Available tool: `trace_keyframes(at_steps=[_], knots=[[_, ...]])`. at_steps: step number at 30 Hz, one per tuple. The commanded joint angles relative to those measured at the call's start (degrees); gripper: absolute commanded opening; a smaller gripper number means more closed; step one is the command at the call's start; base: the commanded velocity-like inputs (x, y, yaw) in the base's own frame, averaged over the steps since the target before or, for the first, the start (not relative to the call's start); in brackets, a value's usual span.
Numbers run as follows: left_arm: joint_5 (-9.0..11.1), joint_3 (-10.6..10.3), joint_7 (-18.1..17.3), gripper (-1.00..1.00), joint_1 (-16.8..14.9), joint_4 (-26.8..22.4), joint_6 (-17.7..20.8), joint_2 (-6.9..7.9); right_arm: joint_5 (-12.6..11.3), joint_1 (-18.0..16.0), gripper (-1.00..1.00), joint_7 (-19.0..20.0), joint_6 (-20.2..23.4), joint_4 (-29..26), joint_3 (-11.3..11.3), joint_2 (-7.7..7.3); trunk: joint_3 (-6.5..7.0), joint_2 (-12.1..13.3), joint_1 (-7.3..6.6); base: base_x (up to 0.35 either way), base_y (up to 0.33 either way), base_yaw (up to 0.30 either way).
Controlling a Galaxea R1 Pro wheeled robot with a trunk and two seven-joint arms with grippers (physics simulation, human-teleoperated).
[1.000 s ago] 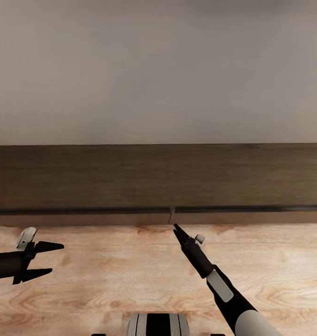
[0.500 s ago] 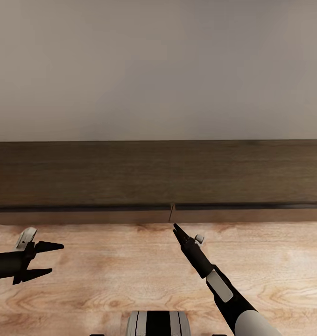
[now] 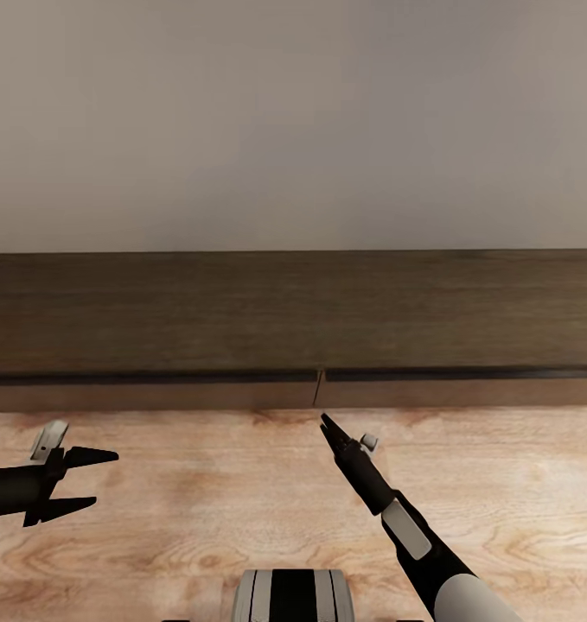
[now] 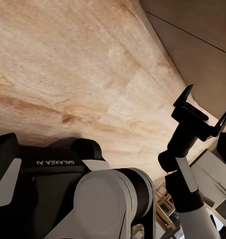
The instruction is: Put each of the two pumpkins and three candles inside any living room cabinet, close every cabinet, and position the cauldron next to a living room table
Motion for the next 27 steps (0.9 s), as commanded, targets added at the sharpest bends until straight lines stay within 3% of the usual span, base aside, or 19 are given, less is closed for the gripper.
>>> trace_keyframes(at_steps=[1,11,18,27], knots=[[0.6,-0.1,0.5,1.00,-0.1,0.0,0.0,0.04,-0.6,0.0,1.00,0.1,0.4,0.0,0.2,-0.03,-0.21,-0.4,0.22,0.000,0.000,0.000],[0.6,-0.1,0.5,1.00,-0.1,0.0,0.0,0.04,-0.4,0.0,1.00,0.5,-0.7,-0.1,0.3,-0.03,-0.21,-0.4,0.22,0.000,0.000,0.000],[0.6,-0.1,0.5,1.00,-0.1,0.0,0.0,0.04,-0.3,0.0,1.00,4.6,-0.3,-0.1,0.5,-0.06,-0.21,-0.4,0.22,0.022,0.007,0.000],[0.6,0.0,0.5,1.00,-0.1,0.2,0.0,0.04,-0.3,0.0,1.00,5.1,-0.4,0.0,0.5,-0.08,-0.21,-0.4,0.22,0.113,0.037,0.000]])
